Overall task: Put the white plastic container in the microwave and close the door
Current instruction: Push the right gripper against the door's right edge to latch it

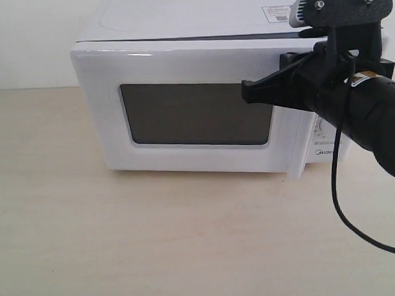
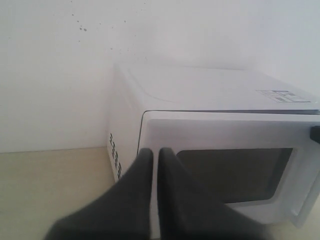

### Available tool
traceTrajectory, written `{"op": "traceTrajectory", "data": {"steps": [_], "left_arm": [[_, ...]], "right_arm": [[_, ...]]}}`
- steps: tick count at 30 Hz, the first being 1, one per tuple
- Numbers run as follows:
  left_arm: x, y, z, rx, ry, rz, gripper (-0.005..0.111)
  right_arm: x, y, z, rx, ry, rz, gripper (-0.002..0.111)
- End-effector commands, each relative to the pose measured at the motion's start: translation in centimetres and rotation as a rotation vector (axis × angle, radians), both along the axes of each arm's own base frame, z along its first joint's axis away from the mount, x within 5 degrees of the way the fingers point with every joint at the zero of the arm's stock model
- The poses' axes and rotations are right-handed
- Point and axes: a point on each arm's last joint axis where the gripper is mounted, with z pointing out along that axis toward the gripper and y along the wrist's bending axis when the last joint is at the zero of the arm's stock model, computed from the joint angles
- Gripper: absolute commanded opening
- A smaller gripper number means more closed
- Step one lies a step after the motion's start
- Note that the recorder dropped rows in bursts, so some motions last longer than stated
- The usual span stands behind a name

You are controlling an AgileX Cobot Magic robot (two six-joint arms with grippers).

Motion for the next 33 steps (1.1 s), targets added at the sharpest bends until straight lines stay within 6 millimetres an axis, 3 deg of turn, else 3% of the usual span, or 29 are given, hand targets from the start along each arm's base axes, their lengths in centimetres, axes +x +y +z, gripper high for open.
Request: {"op": "traceTrajectory", "data": {"steps": [1, 11, 20, 28, 33], "left_arm": [[0.0, 0.1, -0.1, -0.003, -0.001, 0.009, 0.004], [0.0, 0.1, -0.1, -0.002, 0.002, 0.005, 0.004], [0.0, 0.1, -0.1, -0.003, -0.001, 0.008, 0.004], [0.0, 0.1, -0.1, -0.003, -0.003, 0.011, 0.004], [0.0, 0.1, -0.1, -0.001, -0.004, 0.011, 0.004]], "right_arm": [[0.1, -0.2, 0.1, -0.01, 0.001, -0.008, 0.0], [0.2, -0.3, 0.1, -0.009, 0.0, -0.012, 0.0], [2.1, 0.5, -2.4, -0.059, 0.05, -0.045, 0.0], [1.8, 0.3, -1.2, -0.047, 0.015, -0.05, 0.0], [2.6, 0.1, -0.2, -0.069, -0.021, -0.058, 0.0]]}}
